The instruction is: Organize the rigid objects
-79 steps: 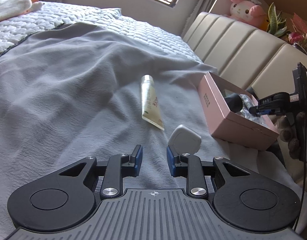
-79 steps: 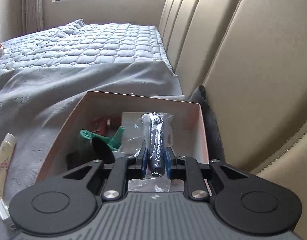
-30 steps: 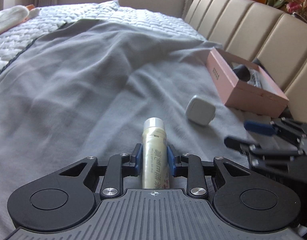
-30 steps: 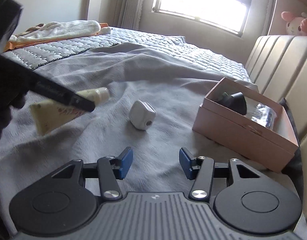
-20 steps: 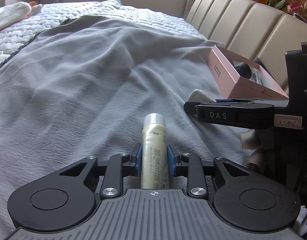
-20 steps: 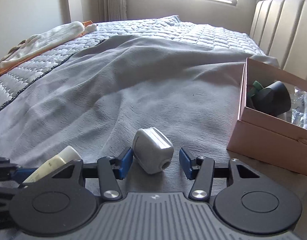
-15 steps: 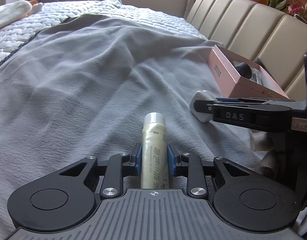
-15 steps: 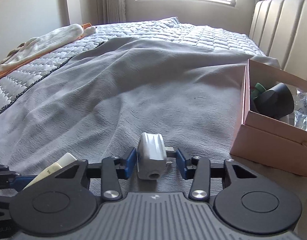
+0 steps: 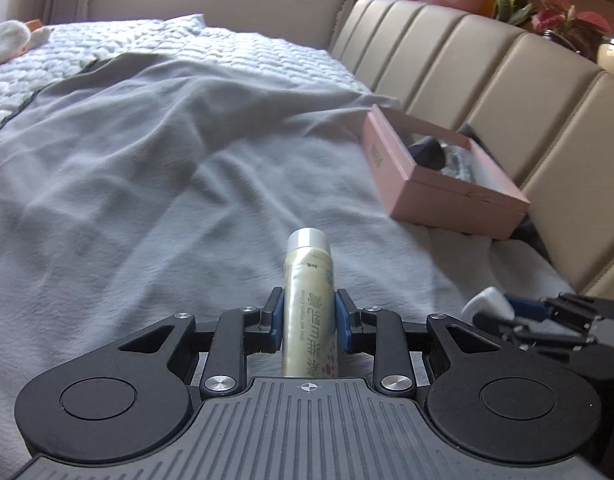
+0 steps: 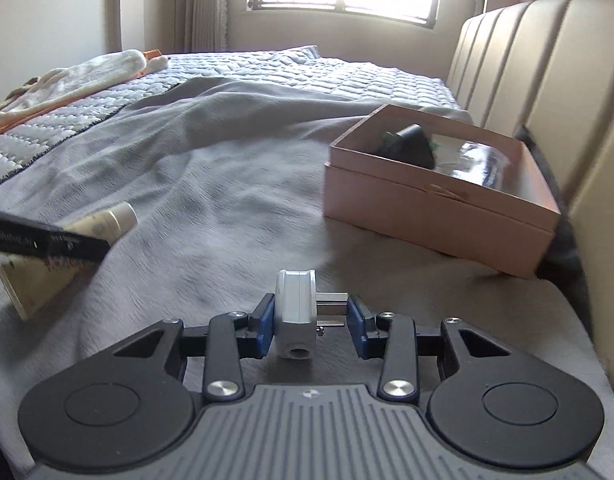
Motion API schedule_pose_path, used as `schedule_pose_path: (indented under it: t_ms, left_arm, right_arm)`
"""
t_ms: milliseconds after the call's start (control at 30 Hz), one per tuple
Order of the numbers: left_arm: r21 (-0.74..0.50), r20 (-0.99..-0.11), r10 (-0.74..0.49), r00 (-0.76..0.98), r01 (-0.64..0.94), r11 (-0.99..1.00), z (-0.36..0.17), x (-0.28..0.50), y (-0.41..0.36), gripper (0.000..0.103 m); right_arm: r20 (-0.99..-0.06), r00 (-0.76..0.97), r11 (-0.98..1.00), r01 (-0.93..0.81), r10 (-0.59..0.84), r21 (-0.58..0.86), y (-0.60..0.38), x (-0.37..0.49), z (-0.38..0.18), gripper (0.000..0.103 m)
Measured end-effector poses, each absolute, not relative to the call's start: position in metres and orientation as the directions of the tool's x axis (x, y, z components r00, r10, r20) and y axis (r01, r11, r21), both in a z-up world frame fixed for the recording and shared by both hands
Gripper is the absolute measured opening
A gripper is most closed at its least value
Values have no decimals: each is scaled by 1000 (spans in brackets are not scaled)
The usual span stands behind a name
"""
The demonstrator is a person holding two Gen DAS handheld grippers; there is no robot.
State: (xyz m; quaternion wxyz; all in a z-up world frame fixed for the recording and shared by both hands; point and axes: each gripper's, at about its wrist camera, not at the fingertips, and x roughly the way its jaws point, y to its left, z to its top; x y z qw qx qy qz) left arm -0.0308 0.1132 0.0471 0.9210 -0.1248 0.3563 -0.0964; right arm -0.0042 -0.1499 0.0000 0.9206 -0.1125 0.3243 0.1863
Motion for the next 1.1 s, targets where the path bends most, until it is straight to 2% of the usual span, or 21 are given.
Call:
schedule_pose_path:
  t_ms: [67, 167, 333, 433, 633, 933, 1100]
  left_arm:
    - [-311, -597, -308, 741, 140, 940, 55, -29, 97, 29]
    - [-293, -583, -340, 738, 199, 935, 58, -19, 69, 30]
    - [-214, -650, -300, 698, 211, 954, 29, 4, 32, 30]
    - [-220, -672, -286, 683, 184, 958, 12, 8, 29, 30]
    - [-198, -674, -261, 691, 172, 965, 9, 3, 24, 30]
    - [-105, -699, -194, 689, 170, 980, 11, 1, 8, 30]
    - [-107, -710, -192, 678, 166, 980, 12, 1, 9, 30]
  right_arm:
    - [-647, 716, 910, -407, 262, -81, -162, -14, -5, 38]
    - [-650, 713, 918, -392, 263, -60, -174, -25, -13, 46]
    - [-605, 762, 940, -336, 232, -64, -180, -34, -25, 61]
    - [-594, 774, 945, -320, 218, -70, -178, -36, -28, 65]
    - [-612, 756, 950, -310, 232, -23, -184, -30, -30, 71]
    - [-616, 743, 951, -307, 262, 34, -191, -28, -33, 73]
    - [-617, 734, 942, -332, 284, 39, -194, -31, -32, 77]
